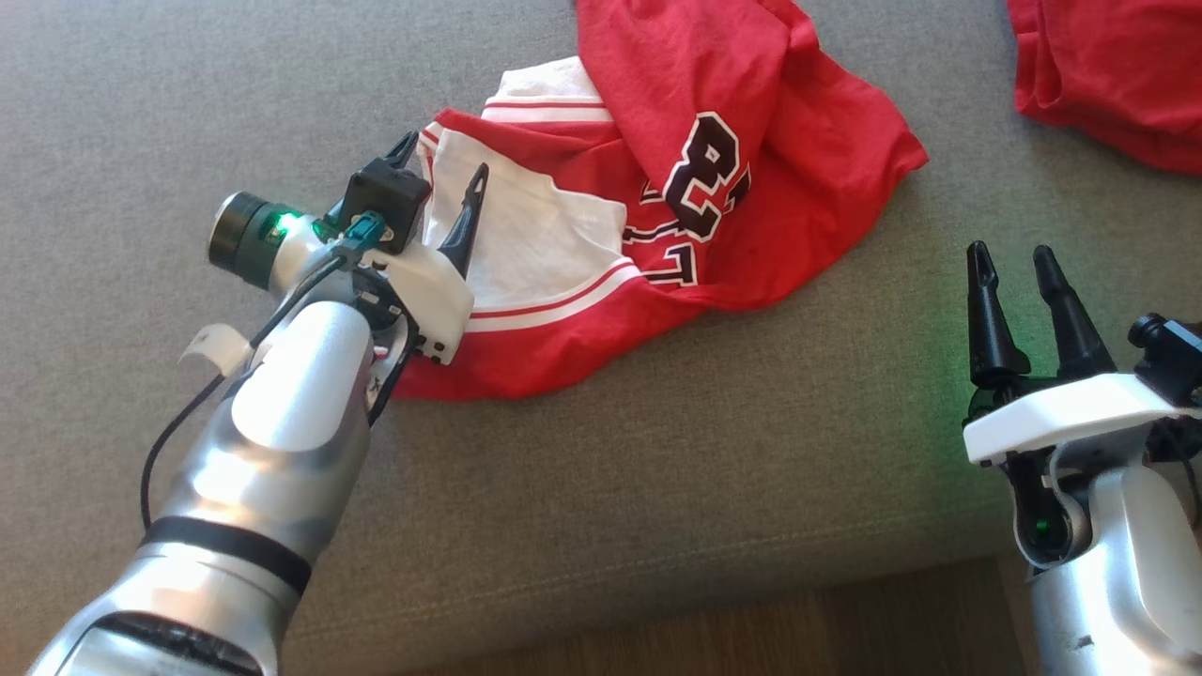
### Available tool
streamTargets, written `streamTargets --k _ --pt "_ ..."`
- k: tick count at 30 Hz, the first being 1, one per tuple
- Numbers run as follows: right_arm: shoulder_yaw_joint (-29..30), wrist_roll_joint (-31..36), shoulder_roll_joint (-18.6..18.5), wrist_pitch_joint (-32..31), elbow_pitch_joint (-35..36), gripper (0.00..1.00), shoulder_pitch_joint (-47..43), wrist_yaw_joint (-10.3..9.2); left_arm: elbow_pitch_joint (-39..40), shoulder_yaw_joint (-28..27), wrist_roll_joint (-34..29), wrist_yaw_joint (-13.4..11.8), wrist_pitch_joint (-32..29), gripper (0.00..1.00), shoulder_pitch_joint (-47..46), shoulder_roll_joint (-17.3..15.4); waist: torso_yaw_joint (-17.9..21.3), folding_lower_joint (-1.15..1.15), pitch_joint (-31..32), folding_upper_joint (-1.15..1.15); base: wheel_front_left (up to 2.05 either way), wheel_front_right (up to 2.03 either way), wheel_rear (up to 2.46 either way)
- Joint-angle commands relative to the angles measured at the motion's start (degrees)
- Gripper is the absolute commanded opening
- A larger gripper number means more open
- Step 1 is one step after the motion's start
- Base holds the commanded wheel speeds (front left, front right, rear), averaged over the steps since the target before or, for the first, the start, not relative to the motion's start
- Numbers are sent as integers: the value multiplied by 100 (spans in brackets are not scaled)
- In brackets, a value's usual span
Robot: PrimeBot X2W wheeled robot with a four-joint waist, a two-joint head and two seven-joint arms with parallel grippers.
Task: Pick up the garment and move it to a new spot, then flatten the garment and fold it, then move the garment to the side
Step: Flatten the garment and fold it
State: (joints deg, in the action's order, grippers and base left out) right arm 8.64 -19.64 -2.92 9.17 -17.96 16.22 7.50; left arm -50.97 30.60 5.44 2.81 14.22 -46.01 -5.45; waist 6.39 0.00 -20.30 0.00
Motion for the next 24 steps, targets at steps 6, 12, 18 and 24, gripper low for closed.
streamTargets --k 6,12,18,24 --pt "-160 -14 4 129 163 100 157 -1 -49 -66 -24 44 74 96 -367 -140 64 0 -98 0 0 0 0" --pt "-168 -101 4 178 151 100 166 -1 38 -8 -70 72 76 73 -412 -208 86 0 -162 0 0 0 0" --pt "-165 -128 4 210 117 100 181 -1 34 26 -64 101 77 22 -430 -249 85 0 -196 0 0 0 0" --pt "-196 -122 4 224 116 100 220 -1 -64 40 -46 101 77 0 -437 -285 77 0 -181 0 0 0 0"
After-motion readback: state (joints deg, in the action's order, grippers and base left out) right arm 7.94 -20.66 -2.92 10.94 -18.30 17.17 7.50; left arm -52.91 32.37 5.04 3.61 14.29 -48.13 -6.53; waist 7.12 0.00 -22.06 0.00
